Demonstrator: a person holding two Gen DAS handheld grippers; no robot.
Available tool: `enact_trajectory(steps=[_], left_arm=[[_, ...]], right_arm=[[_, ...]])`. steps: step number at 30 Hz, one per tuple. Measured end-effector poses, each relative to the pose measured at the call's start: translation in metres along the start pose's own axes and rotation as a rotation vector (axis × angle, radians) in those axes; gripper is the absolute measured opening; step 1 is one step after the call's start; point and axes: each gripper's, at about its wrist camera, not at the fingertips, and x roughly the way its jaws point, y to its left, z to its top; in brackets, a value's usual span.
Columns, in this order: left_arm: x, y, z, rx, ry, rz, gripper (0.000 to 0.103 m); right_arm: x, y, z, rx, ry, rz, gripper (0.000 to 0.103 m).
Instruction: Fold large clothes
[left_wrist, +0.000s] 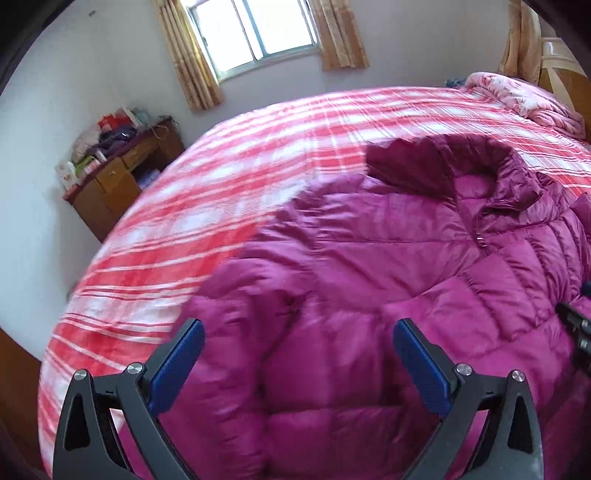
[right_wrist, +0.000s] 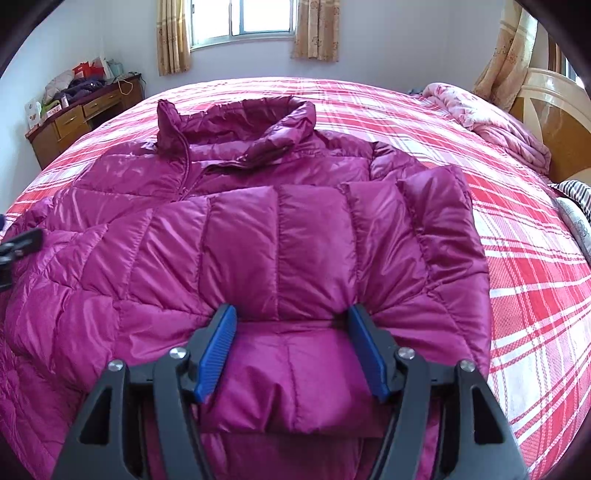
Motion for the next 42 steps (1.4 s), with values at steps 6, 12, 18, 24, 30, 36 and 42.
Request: enact_trajectory(steps=[6, 12, 18, 24, 30, 36, 42], left_arm=[[-0.021, 0.082, -0.034, -0.040, -0.002, 0.124, 0.102], [-0.021, 0.161, -0.099, -0.100, 0.102, 0.259, 0.102], [-0.051, 0.211, -0.162, -0.288, 0.162, 0.173, 0.102], [-0.063, 0.198, -0.178, -0.350, 0.164, 0.017, 0.102], [-0.055, 0.180, -0.168, -0.266, 0.163, 0.009, 0.023], [-0.094, 0.211, -0.106, -0.130, -0.036, 0.279, 0.019], [-0.123, 0.189, -0.039, 0.004, -0.186, 0.371, 0.019]], right_arm=[[-0.001, 0.002, 0.000, -0.009, -0.003, -0.010, 0.067], [-0.002, 0.003, -0.001, -0.012, -0.006, -0.012, 0.067], [-0.002, 0.003, -0.001, -0.016, -0.008, -0.017, 0.067], [-0.002, 0.003, 0.000, -0.020, -0.011, -0.034, 0.069], [-0.004, 0.003, 0.000, -0.022, -0.014, -0.047, 0.073], [-0.033, -0.006, -0.005, -0.023, -0.073, -0.021, 0.073], [-0.054, -0.031, -0.009, -0.014, -0.153, -0.148, 0.073]])
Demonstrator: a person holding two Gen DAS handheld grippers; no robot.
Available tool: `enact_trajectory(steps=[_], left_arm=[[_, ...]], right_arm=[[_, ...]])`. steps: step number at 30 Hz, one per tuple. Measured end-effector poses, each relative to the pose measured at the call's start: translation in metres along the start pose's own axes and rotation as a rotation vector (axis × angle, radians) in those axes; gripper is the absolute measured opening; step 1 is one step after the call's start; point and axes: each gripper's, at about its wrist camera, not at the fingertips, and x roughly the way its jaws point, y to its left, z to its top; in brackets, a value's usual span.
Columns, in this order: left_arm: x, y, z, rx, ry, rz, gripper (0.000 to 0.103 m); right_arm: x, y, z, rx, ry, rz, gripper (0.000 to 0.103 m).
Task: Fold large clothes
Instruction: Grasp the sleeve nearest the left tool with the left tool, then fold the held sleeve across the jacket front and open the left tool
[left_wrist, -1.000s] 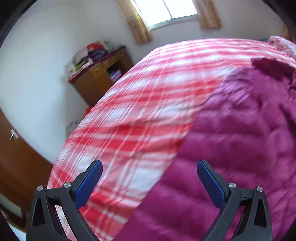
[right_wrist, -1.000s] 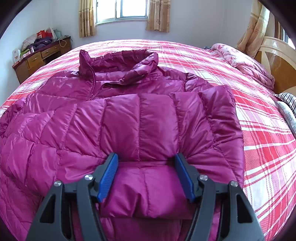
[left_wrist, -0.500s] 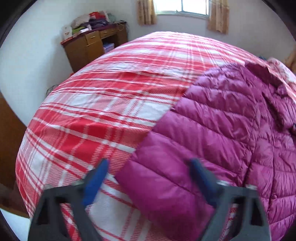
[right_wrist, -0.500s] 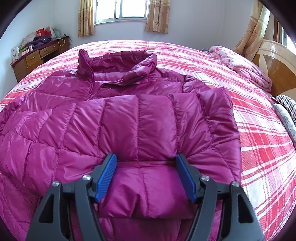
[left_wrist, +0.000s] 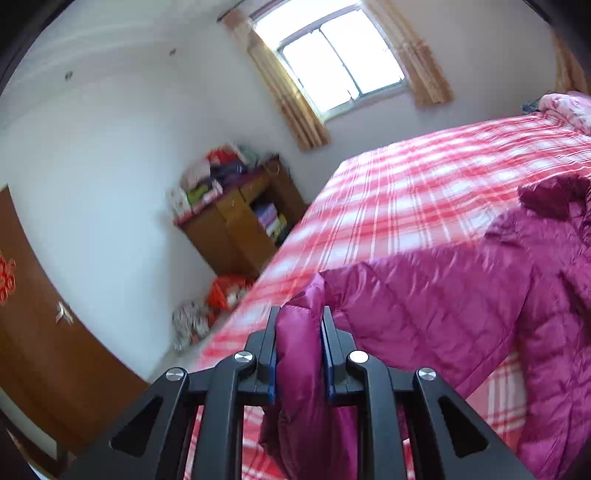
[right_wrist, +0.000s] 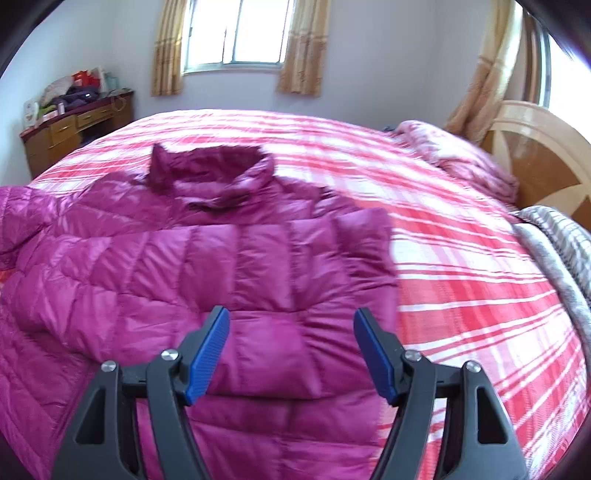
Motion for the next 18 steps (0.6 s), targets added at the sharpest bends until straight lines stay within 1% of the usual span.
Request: enact_trajectory(steps=[3, 5, 7, 10, 11, 14, 16, 18], left_arm=[[-0.020, -0.030, 0.028, 0.043, -0.068, -0.062, 0.019], [-0.036, -0.057, 0.043, 0.073, -0.106, -0.129, 0.018], [-0.053, -0.086, 0.057, 0.100, -0.137, -0.193, 0.018], [-0.072, -0.132, 0.077, 0.162, -0.184, -0.255, 0.018], [-0.077, -0.151, 0.081, 0.193, -0.195, -0.277, 0.018], [-0.087, -0.204, 0.091, 0.265, -0.220, -0.313, 0.018], [-0.090, -0.234, 0.095, 0.285, -0.209, -0.359, 0.018], [-0.094, -0.259, 0.098, 0.305, -0.216, -0.373, 0.018]], right_arm=[[0.005, -0.014, -0.002, 0.033, 0.007, -0.027, 0.073], [0.011, -0.022, -0.006, 0.053, 0.007, -0.040, 0.073], [0.018, -0.026, -0.012, 0.081, 0.017, -0.031, 0.073], [0.018, -0.034, -0.016, 0.116, 0.026, -0.021, 0.073], [0.018, -0.034, -0.018, 0.124, 0.029, -0.020, 0.073], [0.019, -0.035, -0.022, 0.141, 0.052, -0.019, 0.073], [0.017, -0.033, -0.024, 0.141, 0.046, -0.029, 0.073], [0.016, -0.031, -0.024, 0.131, 0.043, -0.036, 0.073]])
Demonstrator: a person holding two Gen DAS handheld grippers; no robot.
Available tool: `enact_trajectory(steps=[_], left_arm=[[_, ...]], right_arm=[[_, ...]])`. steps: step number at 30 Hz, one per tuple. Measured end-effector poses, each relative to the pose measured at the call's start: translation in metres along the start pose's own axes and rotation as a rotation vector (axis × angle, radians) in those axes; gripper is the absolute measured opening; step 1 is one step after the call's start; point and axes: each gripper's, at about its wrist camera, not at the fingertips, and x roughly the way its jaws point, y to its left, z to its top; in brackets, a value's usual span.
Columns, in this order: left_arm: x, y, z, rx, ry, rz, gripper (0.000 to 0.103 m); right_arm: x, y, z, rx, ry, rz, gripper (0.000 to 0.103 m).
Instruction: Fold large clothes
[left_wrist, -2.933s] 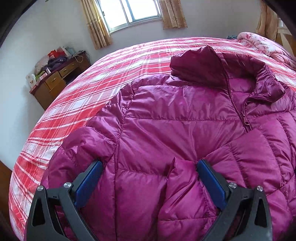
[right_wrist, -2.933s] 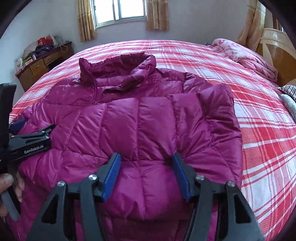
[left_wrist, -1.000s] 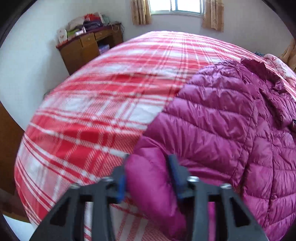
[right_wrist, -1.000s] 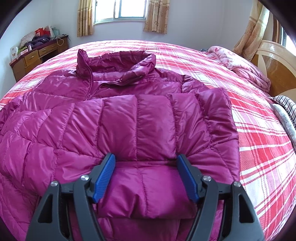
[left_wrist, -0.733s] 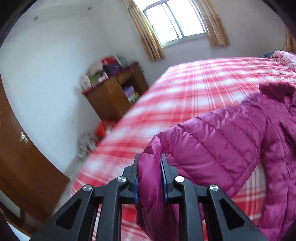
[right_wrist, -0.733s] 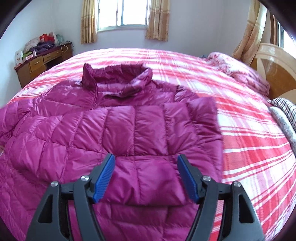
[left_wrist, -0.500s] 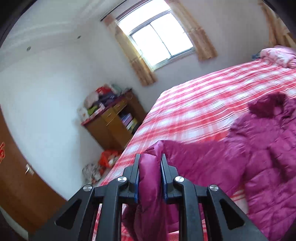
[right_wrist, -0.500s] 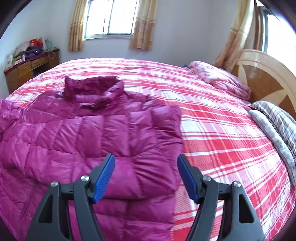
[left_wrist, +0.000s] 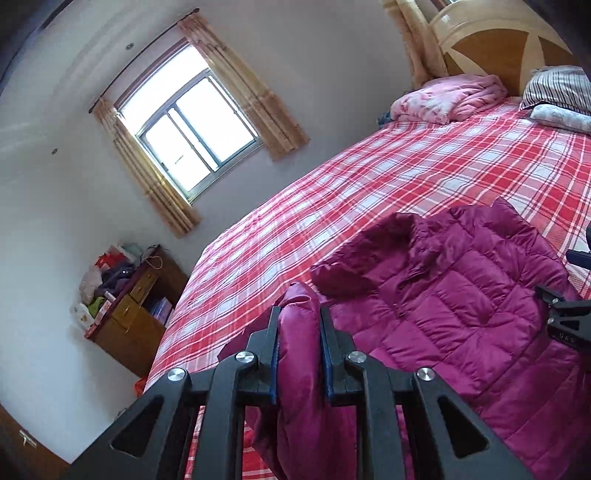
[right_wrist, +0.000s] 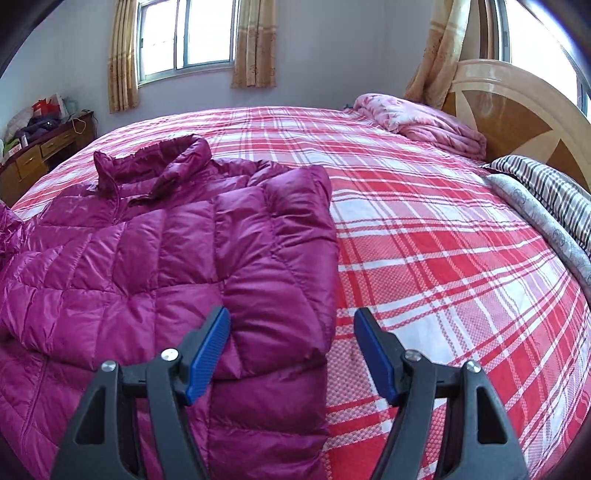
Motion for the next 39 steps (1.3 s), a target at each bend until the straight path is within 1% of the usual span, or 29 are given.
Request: enact_trajectory(steps=[4, 6, 9, 12, 14, 15, 16, 17, 18, 20, 23, 25, 27, 29, 31, 32, 34, 35, 36, 38, 39], left_arm=[[0.018, -0.039, 0.013, 0.019, 0.009, -0.043, 0.018], [0.026, -0.052, 0.016, 0.015, 0.014, -0.058, 0.018], [0.042, -0.068, 0.021, -0.020, 0.027, -0.098, 0.018], [0.051, -0.077, 0.022, -0.059, 0.032, -0.112, 0.018], [0.057, -0.082, 0.022, -0.063, 0.049, -0.109, 0.027], [0.059, -0.084, 0.021, -0.056, 0.060, -0.087, 0.048], [0.061, -0.084, 0.021, -0.053, 0.067, -0.058, 0.073], [0.059, -0.081, 0.019, -0.064, 0.044, -0.040, 0.080], [0.056, -0.077, 0.017, -0.075, 0.018, -0.029, 0.085], [0.053, -0.069, 0.016, -0.094, -0.012, -0.026, 0.086], [0.055, -0.055, 0.011, -0.121, -0.009, -0.024, 0.086], [0.061, -0.042, 0.001, -0.139, 0.005, -0.010, 0.086], [0.071, -0.026, -0.011, -0.159, 0.036, 0.020, 0.086], [0.082, -0.005, -0.029, -0.187, 0.069, 0.044, 0.086], [0.092, 0.016, -0.049, -0.210, 0.098, 0.076, 0.086], [0.098, 0.026, -0.059, -0.221, 0.120, 0.092, 0.086], [0.112, 0.041, -0.075, -0.254, 0.178, 0.099, 0.086], [0.115, 0.047, -0.082, -0.274, 0.198, 0.099, 0.086], [0.118, 0.054, -0.088, -0.297, 0.217, 0.091, 0.086], [0.120, 0.063, -0.099, -0.333, 0.240, 0.071, 0.086], [0.120, 0.067, -0.103, -0.344, 0.245, 0.063, 0.086]], right_arm=[[0.000, 0.001, -0.002, 0.002, 0.001, -0.001, 0.073], [0.001, 0.000, -0.002, 0.006, 0.002, 0.000, 0.073], [0.000, 0.000, -0.003, 0.007, -0.001, -0.005, 0.073], [0.000, 0.000, -0.003, 0.012, -0.008, -0.009, 0.073], [0.000, -0.002, -0.004, 0.016, -0.007, -0.008, 0.073], [0.000, -0.002, -0.004, 0.018, -0.005, -0.008, 0.073], [0.001, -0.002, -0.004, 0.017, -0.003, -0.008, 0.073], [0.001, -0.002, -0.004, 0.016, 0.001, -0.008, 0.073], [0.002, -0.002, -0.004, 0.014, 0.006, -0.009, 0.073], [0.004, -0.001, -0.003, 0.011, 0.014, -0.012, 0.074], [0.005, 0.000, -0.003, 0.007, 0.018, -0.011, 0.074], [0.003, -0.002, -0.003, 0.011, 0.014, 0.009, 0.074], [0.001, -0.005, -0.001, 0.023, 0.015, 0.063, 0.074], [-0.009, -0.006, 0.004, 0.048, 0.013, 0.090, 0.074], [-0.024, 0.002, 0.013, 0.066, -0.024, 0.158, 0.074], [-0.030, 0.011, 0.020, 0.064, -0.031, 0.205, 0.076], [-0.031, 0.032, 0.032, 0.058, 0.000, 0.310, 0.078], [-0.025, 0.045, 0.038, 0.056, 0.031, 0.372, 0.078], [-0.019, 0.056, 0.042, 0.048, 0.053, 0.392, 0.078], [-0.002, 0.077, 0.046, 0.008, 0.104, 0.385, 0.078], [0.007, 0.084, 0.046, -0.009, 0.134, 0.383, 0.073]])
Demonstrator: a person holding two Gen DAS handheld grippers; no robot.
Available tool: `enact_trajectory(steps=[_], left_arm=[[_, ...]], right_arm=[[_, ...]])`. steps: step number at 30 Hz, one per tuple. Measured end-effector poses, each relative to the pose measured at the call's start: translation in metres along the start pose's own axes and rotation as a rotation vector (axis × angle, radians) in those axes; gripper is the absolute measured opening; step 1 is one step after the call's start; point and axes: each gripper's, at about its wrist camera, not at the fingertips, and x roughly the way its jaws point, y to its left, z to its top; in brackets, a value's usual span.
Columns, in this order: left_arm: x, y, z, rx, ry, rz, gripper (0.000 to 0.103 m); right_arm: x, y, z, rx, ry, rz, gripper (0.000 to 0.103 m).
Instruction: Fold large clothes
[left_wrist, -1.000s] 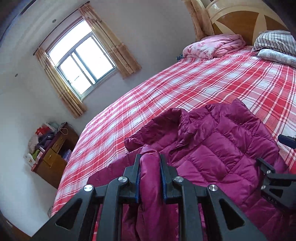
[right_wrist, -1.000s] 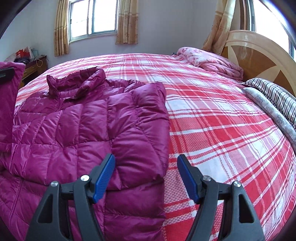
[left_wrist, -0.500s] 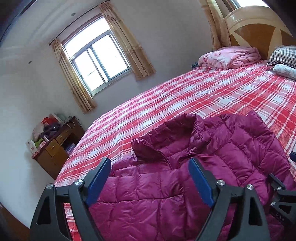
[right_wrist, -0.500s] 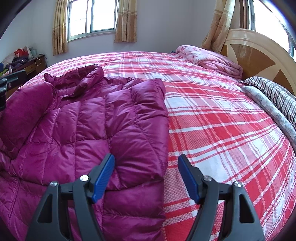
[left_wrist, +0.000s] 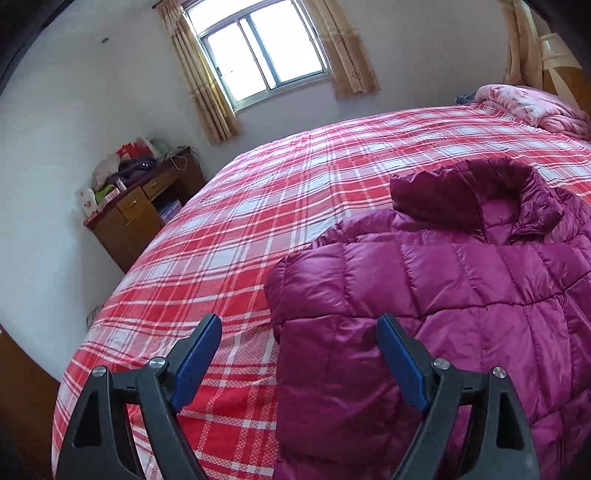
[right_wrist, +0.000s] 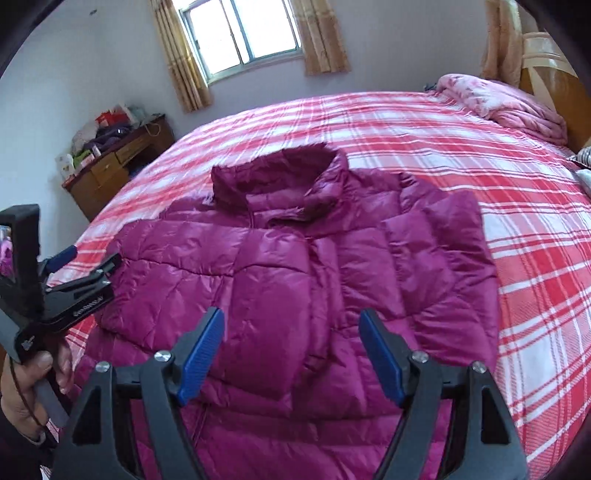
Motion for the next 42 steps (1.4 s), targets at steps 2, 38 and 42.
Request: enact_trajectory(steps=[2, 38, 42], left_arm=[[0.001, 0.010, -0.005, -0.017, 0.008, -0.010, 0.086], [0.067, -0.030, -0.005, -0.081, 0.191, -0.219, 0.094], [0.066, -0.032, -0.006, -0.080, 0.192, -0.205, 0.096]], right_arm=[[0.013, 0.006, -0.003, -0.028, 0.051, 0.006, 0.026], [0.011, -0.002, -0.024, -0.008, -0.026, -0.160, 0.060], [0.015, 0.002, -0.025, -0.028, -0.021, -0.191, 0.060]])
